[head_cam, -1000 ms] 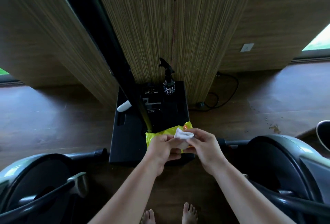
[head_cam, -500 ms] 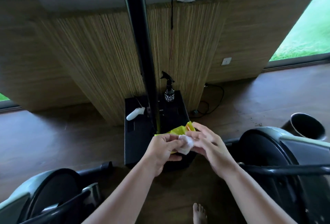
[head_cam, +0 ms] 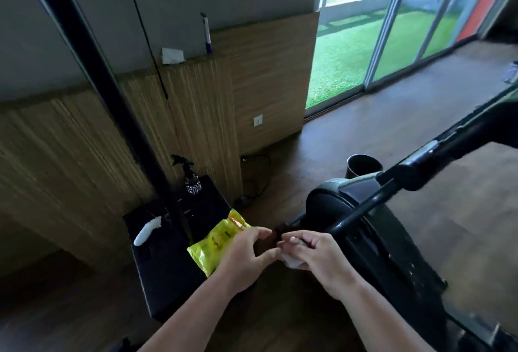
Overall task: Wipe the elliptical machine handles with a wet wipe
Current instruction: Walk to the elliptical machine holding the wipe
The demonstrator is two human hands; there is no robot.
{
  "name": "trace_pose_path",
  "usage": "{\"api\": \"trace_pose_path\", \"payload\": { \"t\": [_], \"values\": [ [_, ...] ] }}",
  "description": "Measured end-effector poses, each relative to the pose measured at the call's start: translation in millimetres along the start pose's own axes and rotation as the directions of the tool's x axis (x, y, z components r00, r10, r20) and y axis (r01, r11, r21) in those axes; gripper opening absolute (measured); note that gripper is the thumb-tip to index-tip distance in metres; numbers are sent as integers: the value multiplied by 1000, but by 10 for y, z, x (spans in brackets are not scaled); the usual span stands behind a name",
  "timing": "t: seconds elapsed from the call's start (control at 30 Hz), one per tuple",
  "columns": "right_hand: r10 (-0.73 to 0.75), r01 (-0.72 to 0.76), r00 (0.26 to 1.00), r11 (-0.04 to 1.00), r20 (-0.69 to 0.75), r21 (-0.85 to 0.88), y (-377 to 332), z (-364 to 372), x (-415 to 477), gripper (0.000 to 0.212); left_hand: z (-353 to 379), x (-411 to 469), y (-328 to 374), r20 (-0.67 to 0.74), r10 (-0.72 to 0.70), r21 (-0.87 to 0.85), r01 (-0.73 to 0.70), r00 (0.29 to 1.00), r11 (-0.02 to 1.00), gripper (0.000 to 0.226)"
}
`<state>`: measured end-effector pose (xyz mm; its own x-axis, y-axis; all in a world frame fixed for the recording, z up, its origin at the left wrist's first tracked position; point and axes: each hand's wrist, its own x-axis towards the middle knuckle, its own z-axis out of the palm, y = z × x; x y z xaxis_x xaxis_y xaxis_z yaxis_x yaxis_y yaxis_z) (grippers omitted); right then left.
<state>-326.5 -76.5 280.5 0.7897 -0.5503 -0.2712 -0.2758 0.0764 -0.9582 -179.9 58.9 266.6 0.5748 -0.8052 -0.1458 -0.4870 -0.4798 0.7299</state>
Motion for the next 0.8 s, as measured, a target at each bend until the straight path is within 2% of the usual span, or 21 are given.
{"api": "trace_pose_path", "payload": {
  "t": [0.07,0.13,0.2,0.27,0.37,0.47,0.6,0.8],
  "values": [
    [8,-3,992,999,-125,41,116,-321,-232,16,207,43,222,77,78,63,-83,994,995,55],
    [20,13,951,995,-309,104,268,-818,-670,15,581,43,704,215,161,164,-198,963,966,53],
    [35,9,927,993,-373,114,344,-991,-820,12,771,88,805,257,179,205,-234,950,950,49],
    [59,20,861,988,-505,150,490,-1352,-1226,13,1169,52,1158,328,253,240,-339,910,910,47],
    [89,48,723,983,-686,177,796,-1949,-2048,15,1893,-189,1788,453,336,260,-483,826,836,48],
    [139,92,588,967,-797,237,1140,-2454,-3014,20,2674,-631,2416,565,422,228,-626,709,746,46],
    [221,142,410,943,-885,301,1598,-2941,-4419,15,3762,-1475,3204,699,443,148,-720,561,678,41],
    [304,190,28,934,-952,303,2402,-3322,-6391,13,5191,-2926,4129,843,486,-32,-882,228,470,44]
  ]
}}
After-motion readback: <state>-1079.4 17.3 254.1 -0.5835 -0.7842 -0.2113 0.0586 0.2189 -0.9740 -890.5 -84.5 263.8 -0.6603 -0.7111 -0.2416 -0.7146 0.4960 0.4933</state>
